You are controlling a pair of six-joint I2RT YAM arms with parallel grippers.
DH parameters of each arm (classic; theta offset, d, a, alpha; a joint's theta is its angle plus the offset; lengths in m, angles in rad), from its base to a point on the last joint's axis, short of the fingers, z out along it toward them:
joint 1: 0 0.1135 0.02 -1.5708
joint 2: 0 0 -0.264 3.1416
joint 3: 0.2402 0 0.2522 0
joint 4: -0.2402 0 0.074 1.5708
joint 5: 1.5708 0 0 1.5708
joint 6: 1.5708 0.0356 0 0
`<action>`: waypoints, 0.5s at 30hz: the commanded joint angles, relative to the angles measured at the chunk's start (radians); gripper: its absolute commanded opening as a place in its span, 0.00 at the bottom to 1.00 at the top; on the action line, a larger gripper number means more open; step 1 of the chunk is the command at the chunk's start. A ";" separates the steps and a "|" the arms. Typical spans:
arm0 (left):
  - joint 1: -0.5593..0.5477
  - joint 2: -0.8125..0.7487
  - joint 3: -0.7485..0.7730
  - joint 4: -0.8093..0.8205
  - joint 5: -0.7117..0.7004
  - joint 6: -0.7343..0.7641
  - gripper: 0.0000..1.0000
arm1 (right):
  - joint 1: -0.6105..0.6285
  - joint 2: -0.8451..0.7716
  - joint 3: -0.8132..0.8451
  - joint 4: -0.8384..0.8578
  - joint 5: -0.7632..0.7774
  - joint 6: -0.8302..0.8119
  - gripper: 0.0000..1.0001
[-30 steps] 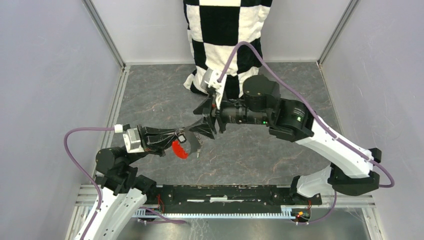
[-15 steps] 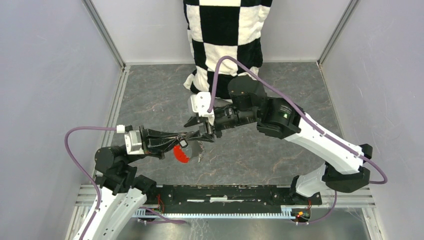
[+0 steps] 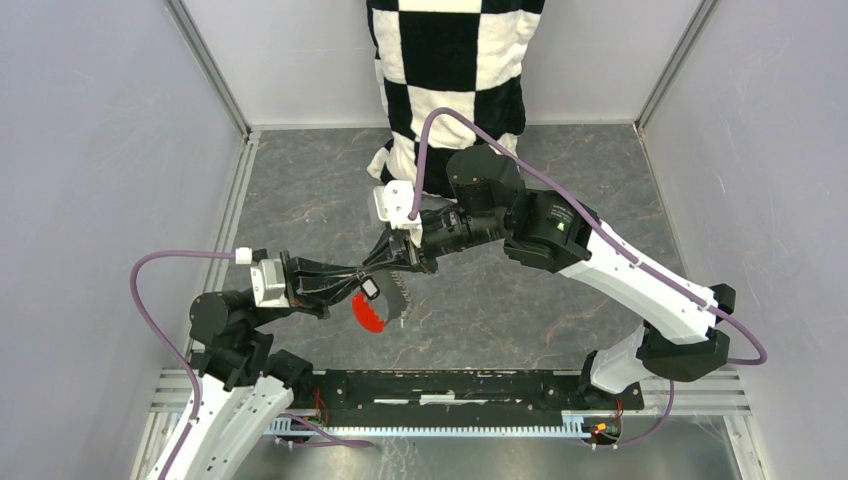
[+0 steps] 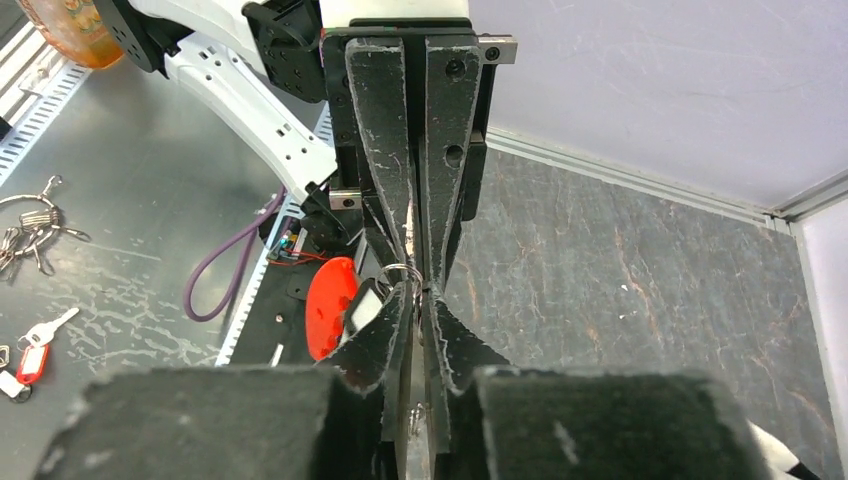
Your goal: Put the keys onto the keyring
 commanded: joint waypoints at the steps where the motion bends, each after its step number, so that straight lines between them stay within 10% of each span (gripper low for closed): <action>1: -0.004 0.001 0.043 0.016 -0.007 -0.013 0.02 | -0.010 0.002 0.040 -0.012 -0.012 0.017 0.20; 5: -0.004 0.000 0.043 0.016 -0.009 -0.014 0.02 | -0.012 -0.010 0.021 -0.013 0.008 0.025 0.36; 15: -0.004 -0.002 0.048 0.014 -0.007 -0.008 0.02 | -0.021 -0.005 0.012 0.003 0.016 0.048 0.29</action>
